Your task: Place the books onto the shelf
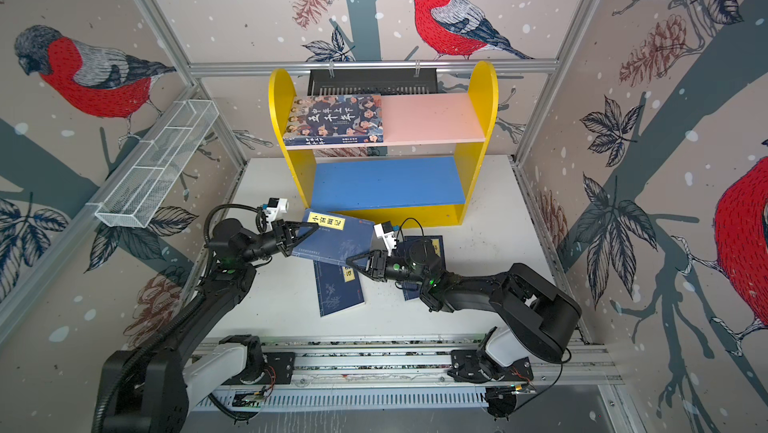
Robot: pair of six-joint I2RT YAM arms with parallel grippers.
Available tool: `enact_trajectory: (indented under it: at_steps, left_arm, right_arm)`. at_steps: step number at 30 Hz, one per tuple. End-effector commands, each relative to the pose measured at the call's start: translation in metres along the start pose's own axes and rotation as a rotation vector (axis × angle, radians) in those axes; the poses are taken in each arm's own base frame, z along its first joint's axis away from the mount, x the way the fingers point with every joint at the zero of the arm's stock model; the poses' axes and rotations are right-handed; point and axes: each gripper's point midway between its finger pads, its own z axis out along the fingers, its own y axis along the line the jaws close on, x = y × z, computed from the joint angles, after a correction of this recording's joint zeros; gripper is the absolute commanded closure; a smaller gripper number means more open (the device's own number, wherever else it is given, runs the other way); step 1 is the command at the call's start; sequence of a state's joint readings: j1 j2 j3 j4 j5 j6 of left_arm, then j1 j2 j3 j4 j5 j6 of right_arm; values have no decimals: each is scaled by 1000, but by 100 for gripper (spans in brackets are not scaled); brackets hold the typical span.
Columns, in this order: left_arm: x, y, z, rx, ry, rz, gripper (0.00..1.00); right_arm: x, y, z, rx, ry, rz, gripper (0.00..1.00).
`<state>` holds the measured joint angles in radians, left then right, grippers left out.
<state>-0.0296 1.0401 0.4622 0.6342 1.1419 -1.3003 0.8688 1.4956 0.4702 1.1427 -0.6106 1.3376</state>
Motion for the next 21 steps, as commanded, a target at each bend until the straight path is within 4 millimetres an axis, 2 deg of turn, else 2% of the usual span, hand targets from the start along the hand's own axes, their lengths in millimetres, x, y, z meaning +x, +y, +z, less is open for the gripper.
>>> enact_trajectory:
  at_steps: [1,10,13,15,16,19,21]
  left_arm:
    - [2,-5,-2,12,0,43,100]
    - [0,-2,-4,2,-16,47,100]
    - [1,-2,-5,-2,-18,51,100]
    - [1,-1,-5,-6,-24,51,100]
    - [0,-1,-5,-7,-29,52,100]
    - [-1,1,-6,-11,-39,49,100]
    - [-1,2,-6,-12,-38,47,100]
  right_arm:
    - [-7,20,2,-82,-24,-34,74]
    - [-10,21,3,-68,-29,-41,85]
    - [-12,19,3,-39,-36,-53,79]
    - [-14,20,4,-28,-36,-61,68]
    - [-15,20,4,-21,-35,-65,66]
    - [-18,22,5,-22,-42,-71,67]
    - [-20,20,4,-19,-48,-74,75]
